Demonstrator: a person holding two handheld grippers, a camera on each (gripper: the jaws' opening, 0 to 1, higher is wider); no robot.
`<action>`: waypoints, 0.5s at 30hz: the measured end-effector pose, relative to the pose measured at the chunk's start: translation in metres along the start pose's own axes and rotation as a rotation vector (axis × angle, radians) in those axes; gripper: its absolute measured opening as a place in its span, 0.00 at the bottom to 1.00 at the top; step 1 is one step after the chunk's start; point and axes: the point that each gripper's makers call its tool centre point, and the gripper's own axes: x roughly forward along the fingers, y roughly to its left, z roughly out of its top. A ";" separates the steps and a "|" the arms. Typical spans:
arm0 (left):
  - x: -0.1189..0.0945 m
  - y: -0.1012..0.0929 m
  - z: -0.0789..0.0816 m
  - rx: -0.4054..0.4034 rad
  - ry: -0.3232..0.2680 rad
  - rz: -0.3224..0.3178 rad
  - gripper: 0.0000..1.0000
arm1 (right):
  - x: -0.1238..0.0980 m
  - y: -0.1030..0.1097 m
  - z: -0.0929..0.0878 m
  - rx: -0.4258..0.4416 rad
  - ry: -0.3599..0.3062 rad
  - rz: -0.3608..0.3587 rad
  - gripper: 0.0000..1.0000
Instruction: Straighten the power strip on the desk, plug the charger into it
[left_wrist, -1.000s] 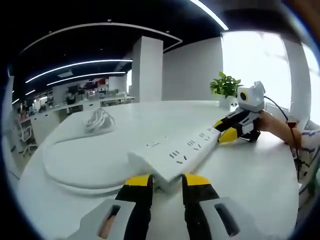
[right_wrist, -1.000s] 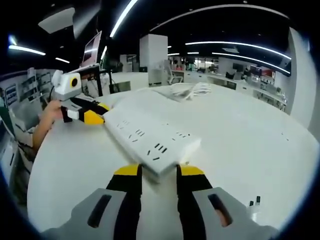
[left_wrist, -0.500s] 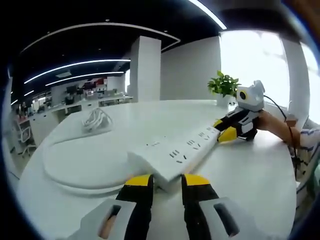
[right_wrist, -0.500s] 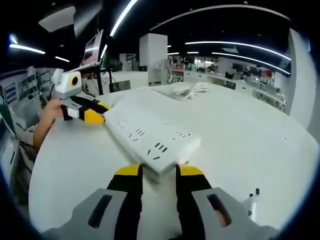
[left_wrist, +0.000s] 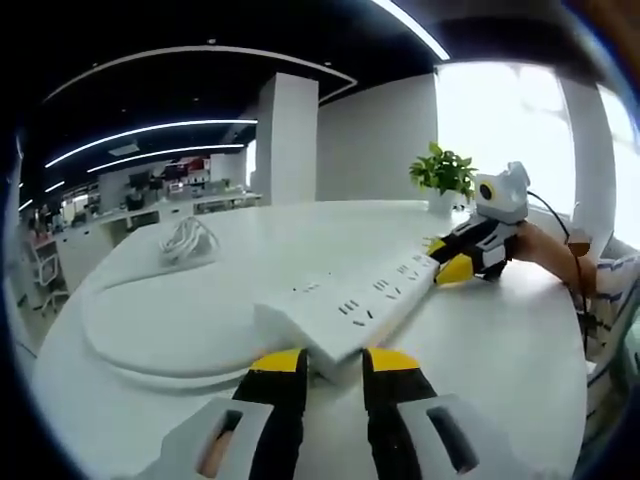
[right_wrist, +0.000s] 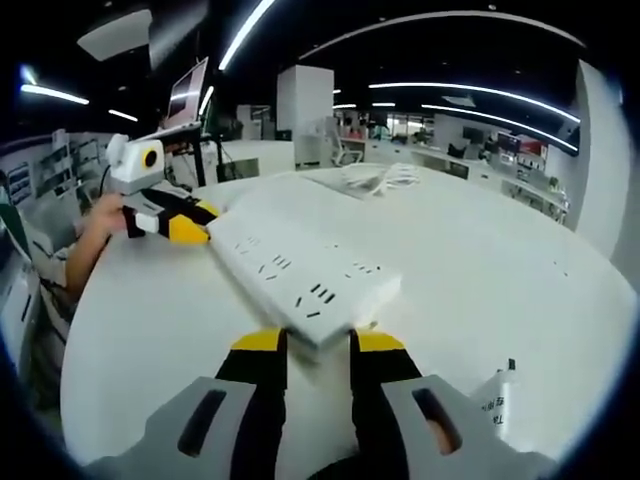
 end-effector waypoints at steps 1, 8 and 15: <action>0.000 -0.001 0.000 0.001 0.000 -0.001 0.21 | -0.001 0.000 0.000 -0.002 0.001 -0.001 0.24; -0.002 -0.005 -0.002 0.002 -0.001 -0.007 0.21 | -0.006 0.002 -0.003 -0.011 0.014 -0.010 0.23; -0.003 -0.008 -0.003 0.004 0.000 -0.014 0.21 | -0.010 0.005 -0.005 -0.005 0.014 -0.017 0.22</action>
